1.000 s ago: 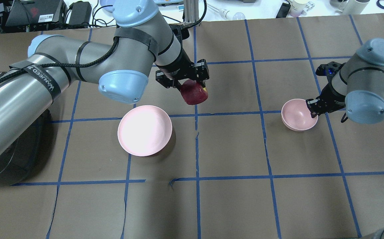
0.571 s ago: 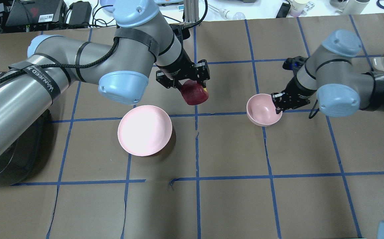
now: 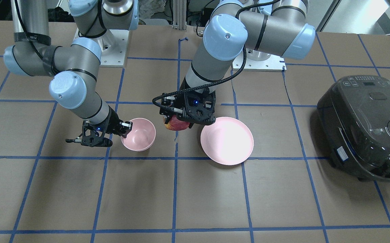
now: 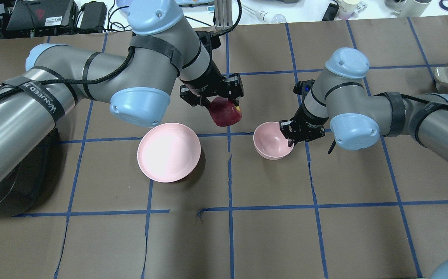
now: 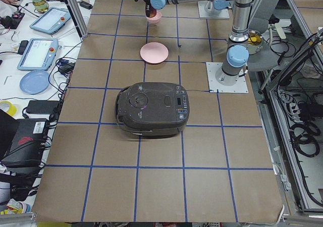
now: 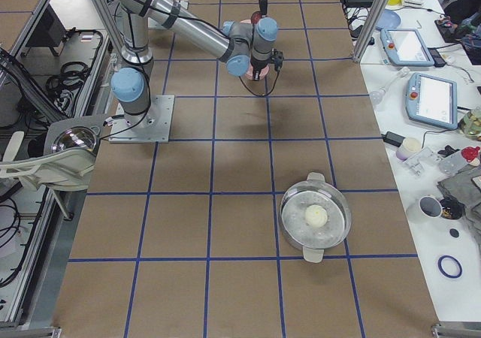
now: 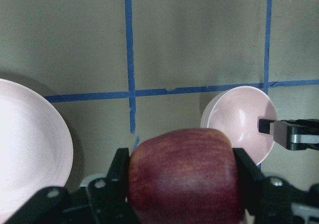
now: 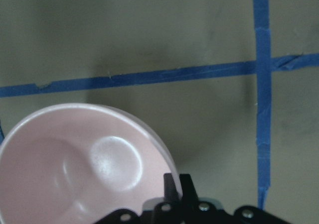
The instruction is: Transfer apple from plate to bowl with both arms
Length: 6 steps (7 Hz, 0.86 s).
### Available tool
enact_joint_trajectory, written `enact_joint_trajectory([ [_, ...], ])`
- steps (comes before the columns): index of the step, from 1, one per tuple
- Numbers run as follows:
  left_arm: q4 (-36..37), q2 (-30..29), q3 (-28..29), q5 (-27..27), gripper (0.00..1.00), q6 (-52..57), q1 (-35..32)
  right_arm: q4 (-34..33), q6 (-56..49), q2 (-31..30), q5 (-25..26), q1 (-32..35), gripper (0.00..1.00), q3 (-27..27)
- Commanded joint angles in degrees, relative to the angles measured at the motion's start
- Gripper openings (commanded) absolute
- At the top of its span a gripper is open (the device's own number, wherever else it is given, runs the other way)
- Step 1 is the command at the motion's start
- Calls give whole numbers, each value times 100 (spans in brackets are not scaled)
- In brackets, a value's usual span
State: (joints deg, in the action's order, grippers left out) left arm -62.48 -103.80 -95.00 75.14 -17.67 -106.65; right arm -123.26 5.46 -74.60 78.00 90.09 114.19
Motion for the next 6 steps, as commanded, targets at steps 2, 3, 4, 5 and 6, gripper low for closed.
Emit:
enact_joint_trajectory([
  [2,26,0,-71,0,0,-25,4,-119,34,-10,31,26,100,-18],
  [3,78,-87,-54,-17,0,-113,-5,-32,-1,-71,432,9,100,-385],
  [4,131,-201,-45,-43,0,-453,-66,499,-10,-202,810,8,100,-867],
  [5,436,-289,-71,-61,0,-630,-171,1305,-1,-534,892,0,100,-1376],
  [6,569,-456,-97,-61,0,-1058,-328,2062,-1,-773,1102,0,100,-1965],
])
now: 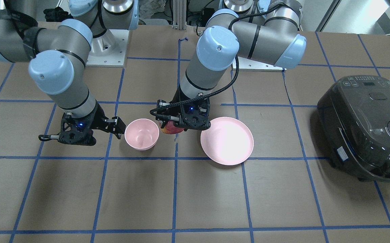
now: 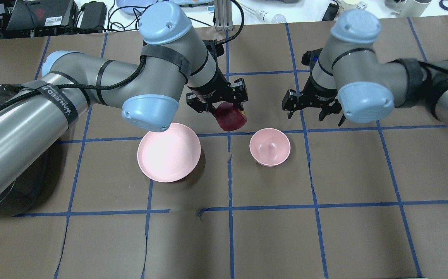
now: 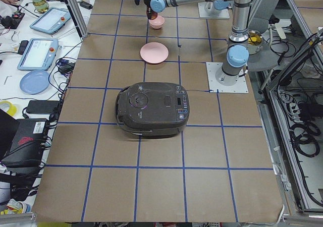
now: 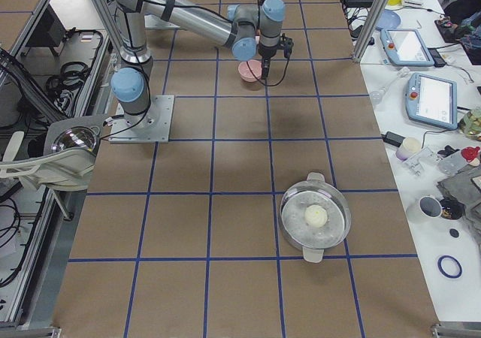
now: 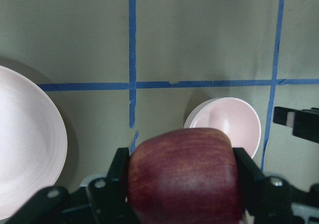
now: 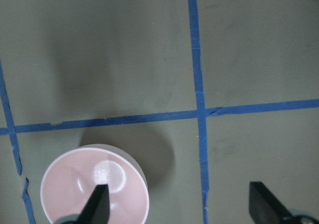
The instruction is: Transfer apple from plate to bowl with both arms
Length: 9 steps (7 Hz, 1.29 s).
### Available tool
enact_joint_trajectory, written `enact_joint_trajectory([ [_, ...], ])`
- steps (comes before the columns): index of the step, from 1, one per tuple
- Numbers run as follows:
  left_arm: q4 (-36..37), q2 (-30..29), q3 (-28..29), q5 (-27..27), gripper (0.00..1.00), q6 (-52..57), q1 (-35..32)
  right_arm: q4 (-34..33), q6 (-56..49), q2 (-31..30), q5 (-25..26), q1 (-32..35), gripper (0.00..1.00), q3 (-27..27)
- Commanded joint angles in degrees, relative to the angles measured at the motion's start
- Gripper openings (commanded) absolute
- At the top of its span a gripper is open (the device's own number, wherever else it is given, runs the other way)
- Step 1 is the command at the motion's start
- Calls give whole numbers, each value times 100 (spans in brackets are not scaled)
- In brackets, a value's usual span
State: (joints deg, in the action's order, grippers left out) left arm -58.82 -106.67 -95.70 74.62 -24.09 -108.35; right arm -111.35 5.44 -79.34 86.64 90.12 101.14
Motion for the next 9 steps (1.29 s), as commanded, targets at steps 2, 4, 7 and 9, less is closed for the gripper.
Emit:
enact_joint_trajectory([
  [2,642,-642,-27,148,0,-797,-598,1728,36,-599,344,5,100,-1323],
  [4,969,-986,34,577,0,-1211,-923,1766,27,-933,547,31,100,-1264],
  [7,1319,-1276,87,650,0,-1221,-1056,1687,1,-943,556,32,100,-1263],
  [9,1321,-1313,44,659,22,-1125,-1057,1678,-8,-952,556,32,100,-1263],
])
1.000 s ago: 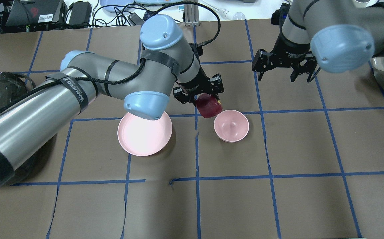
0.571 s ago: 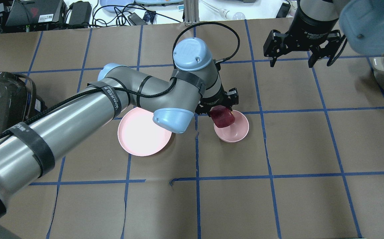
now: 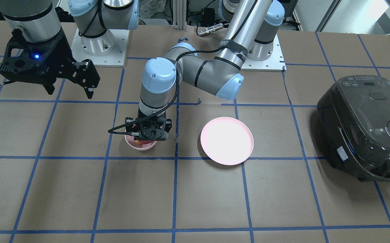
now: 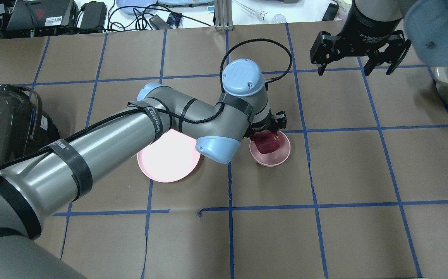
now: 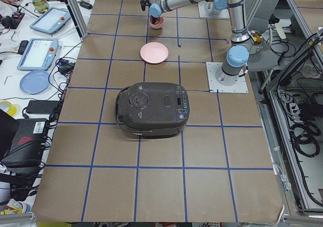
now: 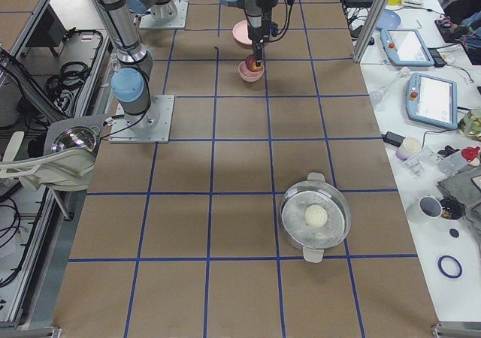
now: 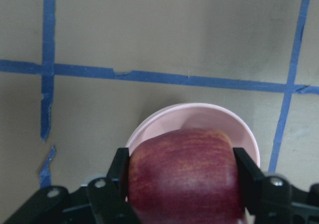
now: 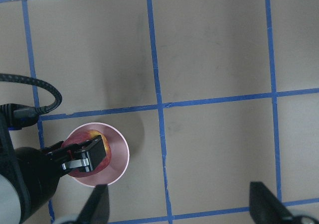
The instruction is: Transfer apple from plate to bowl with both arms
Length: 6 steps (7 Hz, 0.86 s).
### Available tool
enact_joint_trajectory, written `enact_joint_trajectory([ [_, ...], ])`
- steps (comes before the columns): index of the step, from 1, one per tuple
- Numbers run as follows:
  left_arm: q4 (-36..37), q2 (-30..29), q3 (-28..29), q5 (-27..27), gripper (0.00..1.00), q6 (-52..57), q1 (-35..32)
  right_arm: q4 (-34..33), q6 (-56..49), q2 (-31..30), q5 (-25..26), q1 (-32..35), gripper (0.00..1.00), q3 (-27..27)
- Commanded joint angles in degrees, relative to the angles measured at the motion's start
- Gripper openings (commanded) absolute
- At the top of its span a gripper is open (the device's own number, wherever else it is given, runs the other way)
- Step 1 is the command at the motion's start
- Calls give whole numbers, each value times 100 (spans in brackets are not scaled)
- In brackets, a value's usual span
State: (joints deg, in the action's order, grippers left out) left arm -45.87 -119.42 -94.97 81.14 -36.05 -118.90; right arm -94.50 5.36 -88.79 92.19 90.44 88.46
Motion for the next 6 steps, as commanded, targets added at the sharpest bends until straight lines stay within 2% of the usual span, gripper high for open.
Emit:
enact_joint_trajectory([
  [1,52,-124,-39,16,63,72,-10,-7,-8,-6,0,0,100,-4],
  [2,139,-116,-13,16,89,80,-2,-7,-8,-6,-8,0,100,-31],
  [3,218,-73,-4,-2,98,72,-2,-7,-8,-6,-26,0,100,-14],
  [6,106,408,-74,42,100,946,216,-7,-8,-6,-8,0,100,-13],
])
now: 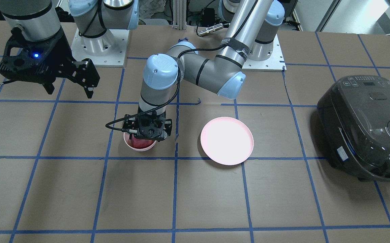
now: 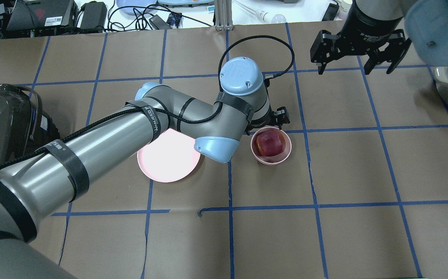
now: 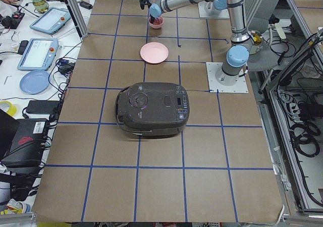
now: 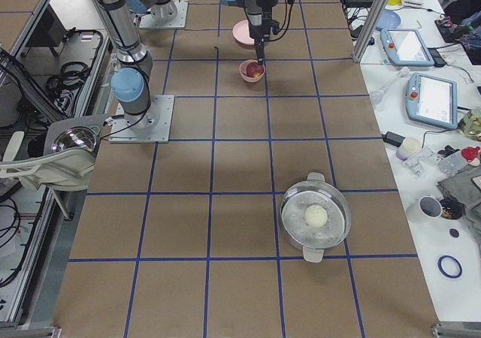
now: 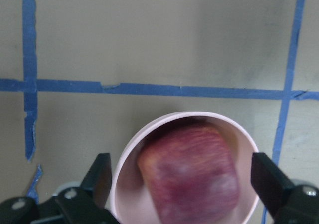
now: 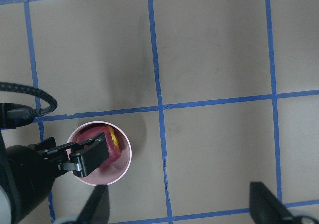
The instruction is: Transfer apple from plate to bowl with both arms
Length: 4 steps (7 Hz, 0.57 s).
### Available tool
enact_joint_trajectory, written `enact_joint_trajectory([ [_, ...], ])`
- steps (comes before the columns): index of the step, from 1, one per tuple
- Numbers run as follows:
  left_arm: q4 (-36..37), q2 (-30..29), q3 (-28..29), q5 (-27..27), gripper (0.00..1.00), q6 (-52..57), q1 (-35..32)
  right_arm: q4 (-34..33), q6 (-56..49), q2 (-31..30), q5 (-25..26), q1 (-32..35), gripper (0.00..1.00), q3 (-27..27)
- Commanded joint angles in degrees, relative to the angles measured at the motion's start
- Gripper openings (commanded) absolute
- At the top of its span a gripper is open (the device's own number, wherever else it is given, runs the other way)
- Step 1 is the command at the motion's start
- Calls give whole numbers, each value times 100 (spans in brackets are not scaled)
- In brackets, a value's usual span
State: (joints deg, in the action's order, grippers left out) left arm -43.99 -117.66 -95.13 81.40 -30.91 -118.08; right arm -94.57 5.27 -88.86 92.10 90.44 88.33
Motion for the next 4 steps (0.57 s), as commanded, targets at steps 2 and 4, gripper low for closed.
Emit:
enact_joint_trajectory([
  [2,-732,1082,-452,16,100,1792,782,0,0,0,-8,0,100,-8],
  [4,-2247,2049,-331,138,100,3201,1722,0,0,0,1,0,100,0],
])
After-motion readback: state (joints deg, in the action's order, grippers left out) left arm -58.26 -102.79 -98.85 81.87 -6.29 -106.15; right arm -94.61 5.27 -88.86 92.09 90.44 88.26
